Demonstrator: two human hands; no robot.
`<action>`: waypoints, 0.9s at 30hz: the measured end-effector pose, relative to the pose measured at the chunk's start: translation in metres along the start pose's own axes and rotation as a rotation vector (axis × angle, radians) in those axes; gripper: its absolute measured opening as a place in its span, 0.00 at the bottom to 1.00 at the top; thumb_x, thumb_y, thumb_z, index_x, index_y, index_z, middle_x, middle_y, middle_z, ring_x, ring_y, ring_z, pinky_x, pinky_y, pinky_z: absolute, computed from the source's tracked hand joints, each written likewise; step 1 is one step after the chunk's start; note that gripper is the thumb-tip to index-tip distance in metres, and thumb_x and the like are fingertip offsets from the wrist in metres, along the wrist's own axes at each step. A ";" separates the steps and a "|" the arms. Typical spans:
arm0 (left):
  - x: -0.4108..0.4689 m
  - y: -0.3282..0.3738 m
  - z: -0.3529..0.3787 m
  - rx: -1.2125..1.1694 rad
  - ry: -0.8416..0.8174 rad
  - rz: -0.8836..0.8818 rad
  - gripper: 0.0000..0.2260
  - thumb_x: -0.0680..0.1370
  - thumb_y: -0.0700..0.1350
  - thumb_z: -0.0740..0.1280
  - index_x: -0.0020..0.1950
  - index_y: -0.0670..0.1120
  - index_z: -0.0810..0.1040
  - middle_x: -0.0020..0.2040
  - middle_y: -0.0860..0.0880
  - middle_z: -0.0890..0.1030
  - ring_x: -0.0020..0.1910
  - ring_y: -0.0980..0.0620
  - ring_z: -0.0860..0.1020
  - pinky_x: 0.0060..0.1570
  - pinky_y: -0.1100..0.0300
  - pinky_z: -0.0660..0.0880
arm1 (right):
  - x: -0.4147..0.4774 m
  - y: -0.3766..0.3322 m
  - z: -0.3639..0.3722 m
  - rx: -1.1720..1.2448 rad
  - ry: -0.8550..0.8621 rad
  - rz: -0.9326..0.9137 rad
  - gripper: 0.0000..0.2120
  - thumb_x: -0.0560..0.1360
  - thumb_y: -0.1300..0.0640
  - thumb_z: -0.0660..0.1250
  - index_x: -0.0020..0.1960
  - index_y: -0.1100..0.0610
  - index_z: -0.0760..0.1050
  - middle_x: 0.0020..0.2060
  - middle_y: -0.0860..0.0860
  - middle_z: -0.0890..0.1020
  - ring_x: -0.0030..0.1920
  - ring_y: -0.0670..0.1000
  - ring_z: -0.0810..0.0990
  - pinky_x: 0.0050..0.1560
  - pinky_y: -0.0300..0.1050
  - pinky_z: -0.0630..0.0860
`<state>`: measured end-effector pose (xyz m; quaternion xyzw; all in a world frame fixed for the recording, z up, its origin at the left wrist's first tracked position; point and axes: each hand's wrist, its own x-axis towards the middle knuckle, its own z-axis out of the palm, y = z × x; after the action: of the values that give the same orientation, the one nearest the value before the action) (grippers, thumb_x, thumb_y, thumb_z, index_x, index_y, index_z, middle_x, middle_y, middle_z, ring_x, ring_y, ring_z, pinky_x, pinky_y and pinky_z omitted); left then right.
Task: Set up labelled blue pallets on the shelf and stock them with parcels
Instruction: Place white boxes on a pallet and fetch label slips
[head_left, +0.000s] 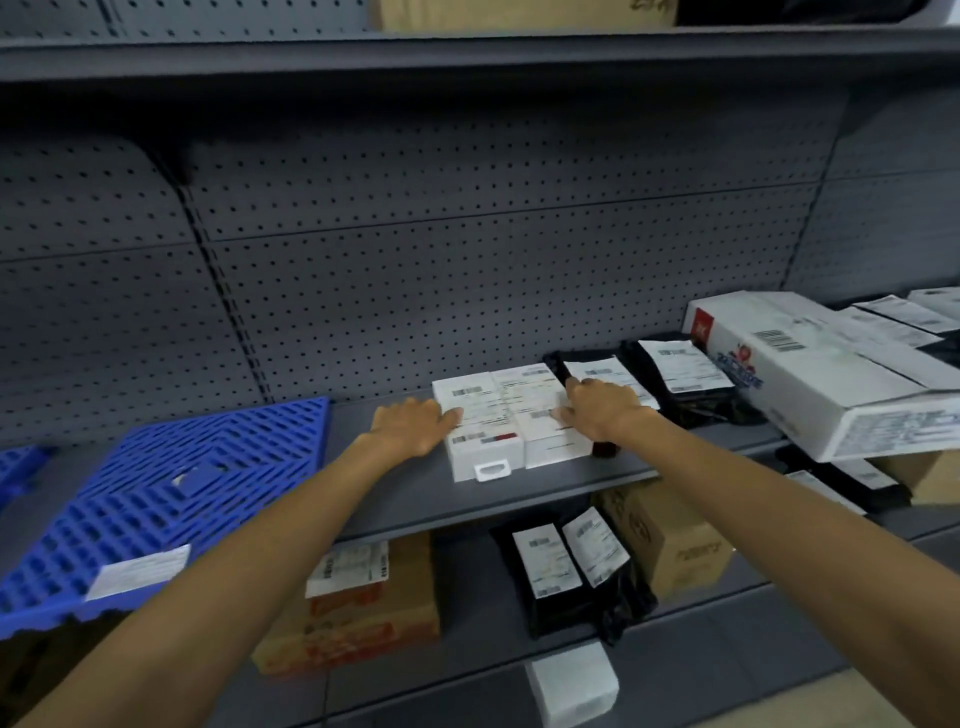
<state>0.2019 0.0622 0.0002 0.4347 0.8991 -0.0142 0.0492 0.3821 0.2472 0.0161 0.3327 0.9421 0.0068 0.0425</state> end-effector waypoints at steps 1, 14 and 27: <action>0.007 0.008 0.004 -0.029 -0.026 -0.057 0.29 0.81 0.65 0.44 0.52 0.45 0.75 0.57 0.44 0.79 0.56 0.44 0.77 0.52 0.50 0.69 | 0.006 0.007 0.001 0.022 -0.025 -0.008 0.28 0.81 0.40 0.52 0.72 0.59 0.62 0.63 0.59 0.75 0.61 0.60 0.75 0.53 0.53 0.72; 0.020 0.051 0.030 -0.812 0.119 -0.428 0.25 0.83 0.54 0.56 0.74 0.39 0.60 0.71 0.43 0.62 0.69 0.43 0.67 0.64 0.52 0.64 | 0.040 0.003 0.006 0.477 -0.249 -0.061 0.35 0.83 0.41 0.48 0.78 0.67 0.49 0.78 0.59 0.53 0.76 0.59 0.59 0.72 0.50 0.61; 0.001 0.014 0.018 -1.401 0.339 -0.440 0.23 0.81 0.48 0.63 0.75 0.49 0.61 0.63 0.45 0.78 0.53 0.47 0.80 0.55 0.49 0.78 | 0.067 -0.031 0.002 1.472 -0.030 -0.014 0.21 0.74 0.57 0.71 0.63 0.62 0.68 0.56 0.55 0.80 0.45 0.50 0.81 0.39 0.42 0.76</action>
<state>0.2137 0.0706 -0.0178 0.1086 0.7592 0.6184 0.1712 0.3115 0.2651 0.0074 0.2693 0.7041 -0.6321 -0.1791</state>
